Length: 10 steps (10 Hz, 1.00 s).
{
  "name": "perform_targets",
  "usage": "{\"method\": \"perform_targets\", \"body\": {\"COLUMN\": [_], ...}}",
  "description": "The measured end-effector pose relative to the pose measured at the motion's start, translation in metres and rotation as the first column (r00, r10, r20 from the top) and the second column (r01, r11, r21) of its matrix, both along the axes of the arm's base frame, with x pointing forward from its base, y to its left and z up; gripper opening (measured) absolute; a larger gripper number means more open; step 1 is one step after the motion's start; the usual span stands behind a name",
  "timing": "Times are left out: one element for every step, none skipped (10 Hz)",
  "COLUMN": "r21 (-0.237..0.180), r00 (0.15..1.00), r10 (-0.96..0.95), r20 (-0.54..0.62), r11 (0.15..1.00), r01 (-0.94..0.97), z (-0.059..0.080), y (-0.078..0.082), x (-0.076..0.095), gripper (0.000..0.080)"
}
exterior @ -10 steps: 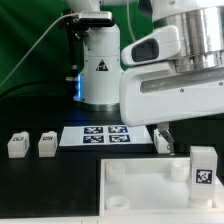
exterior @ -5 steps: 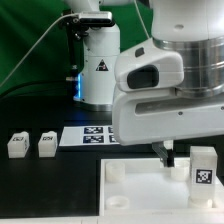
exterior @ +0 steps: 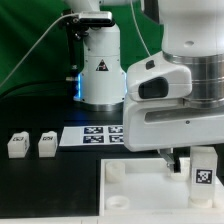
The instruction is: Assemble one leg
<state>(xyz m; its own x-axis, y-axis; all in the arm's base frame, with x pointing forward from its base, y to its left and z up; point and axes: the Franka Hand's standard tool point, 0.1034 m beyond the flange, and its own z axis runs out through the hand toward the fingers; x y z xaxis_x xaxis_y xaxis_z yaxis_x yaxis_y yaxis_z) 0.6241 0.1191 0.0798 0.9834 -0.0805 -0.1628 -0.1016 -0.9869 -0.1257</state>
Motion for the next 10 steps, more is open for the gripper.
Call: {"method": "perform_targets", "body": {"r21": [0.000, -0.001, -0.001, -0.003, -0.003, -0.005, -0.009, -0.009, -0.021, -0.018], "r00": [1.000, 1.000, 1.000, 1.000, 1.000, 1.000, 0.999, 0.999, 0.983, 0.921], "r10": [-0.001, -0.002, -0.002, -0.003, -0.003, -0.022, -0.041, -0.041, -0.182, -0.389], "r20": [-0.002, -0.002, -0.002, -0.002, -0.002, -0.005, -0.007, -0.007, 0.005, 0.029], "r11": [1.000, 1.000, 1.000, 1.000, 1.000, 1.000, 0.999, 0.999, 0.983, 0.921], "r01": [0.001, 0.002, 0.002, 0.003, 0.003, 0.021, 0.041, 0.041, 0.182, 0.390], "z": [-0.0011, -0.0011, -0.0011, -0.0013, -0.0015, -0.0016, -0.0016, -0.0019, -0.0023, -0.0026], "y": [-0.0011, -0.0014, -0.0015, -0.0031, -0.0035, -0.0036, -0.0038, -0.0041, -0.0043, -0.0055], "x": [-0.0003, -0.0002, -0.0002, 0.0000, 0.0000, 0.0000, 0.0000, 0.0000, 0.0029, 0.0040], "gripper": [0.0649, 0.0532, 0.0364, 0.0364, 0.0297, 0.0297, 0.0297, 0.0297, 0.0297, 0.0297]}}
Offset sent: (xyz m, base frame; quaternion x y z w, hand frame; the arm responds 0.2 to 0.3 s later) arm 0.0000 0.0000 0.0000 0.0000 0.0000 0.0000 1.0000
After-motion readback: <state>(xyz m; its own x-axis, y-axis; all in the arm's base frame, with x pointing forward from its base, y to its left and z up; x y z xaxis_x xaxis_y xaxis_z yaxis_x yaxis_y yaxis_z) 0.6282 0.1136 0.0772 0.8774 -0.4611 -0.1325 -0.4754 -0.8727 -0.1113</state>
